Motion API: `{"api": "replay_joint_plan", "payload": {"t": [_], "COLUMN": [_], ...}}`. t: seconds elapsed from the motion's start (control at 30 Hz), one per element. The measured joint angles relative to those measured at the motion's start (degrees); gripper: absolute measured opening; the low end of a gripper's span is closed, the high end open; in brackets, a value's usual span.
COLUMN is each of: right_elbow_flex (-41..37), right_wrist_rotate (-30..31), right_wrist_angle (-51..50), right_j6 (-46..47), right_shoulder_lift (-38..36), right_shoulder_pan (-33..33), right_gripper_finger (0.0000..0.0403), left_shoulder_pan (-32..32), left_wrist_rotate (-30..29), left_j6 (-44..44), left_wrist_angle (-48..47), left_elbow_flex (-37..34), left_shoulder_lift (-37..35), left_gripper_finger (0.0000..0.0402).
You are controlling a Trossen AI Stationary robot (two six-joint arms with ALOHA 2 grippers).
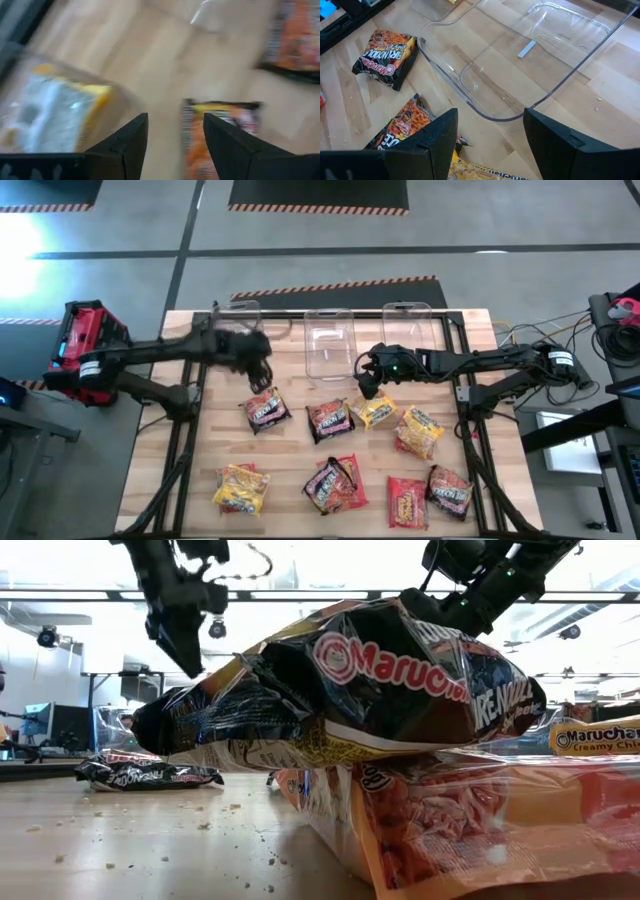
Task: Sort Maruchan noodles
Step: Put the yellow noodle pack into the left transparent bin
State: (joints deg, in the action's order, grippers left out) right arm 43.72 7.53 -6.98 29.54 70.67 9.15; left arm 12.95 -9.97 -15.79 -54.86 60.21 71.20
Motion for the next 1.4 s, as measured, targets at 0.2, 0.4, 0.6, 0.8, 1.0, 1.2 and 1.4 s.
{"api": "replay_joint_plan", "payload": {"t": [0.2,0.4,0.6,0.8,1.0,1.2,1.4], "right_elbow_flex": [0.0,0.0,0.0,0.0,0.0,0.0,0.0], "right_wrist_rotate": [0.0,0.0,0.0,0.0,0.0,0.01,0.0], "right_wrist_angle": [0.0,0.0,-0.02,-0.02,0.0,-0.01,0.0], "right_j6": [0.0,0.0,0.0,0.0,0.0,0.0,0.0], "right_shoulder_lift": [0.0,0.0,0.0,0.0,0.0,0.0,0.0], "right_shoulder_pan": [-0.01,-0.02,0.0,0.0,0.0,-0.02,-0.02], "right_gripper_finger": [0.0215,0.0215,0.0215,0.0215,0.0215,0.0215,0.0215], "left_shoulder_pan": [-14.49,-25.18,-34.4,-43.64,-51.97,-58.49,-62.63], "left_wrist_rotate": [-3.88,1.74,4.89,5.65,5.67,5.67,5.14], "left_j6": [-8.51,-20.91,-39.58,-56.69,-68.82,-69.15,-66.14], "left_wrist_angle": [5.04,5.58,2.65,2.61,3.04,3.71,8.7], "left_elbow_flex": [-1.91,-2.18,-1.86,-1.84,-1.84,-1.82,-1.82], "left_shoulder_lift": [2.74,8.37,11.83,11.78,11.69,11.69,11.69], "left_gripper_finger": [0.0174,0.0174,0.0177,0.0212,0.0265,0.0291,0.0292]}}
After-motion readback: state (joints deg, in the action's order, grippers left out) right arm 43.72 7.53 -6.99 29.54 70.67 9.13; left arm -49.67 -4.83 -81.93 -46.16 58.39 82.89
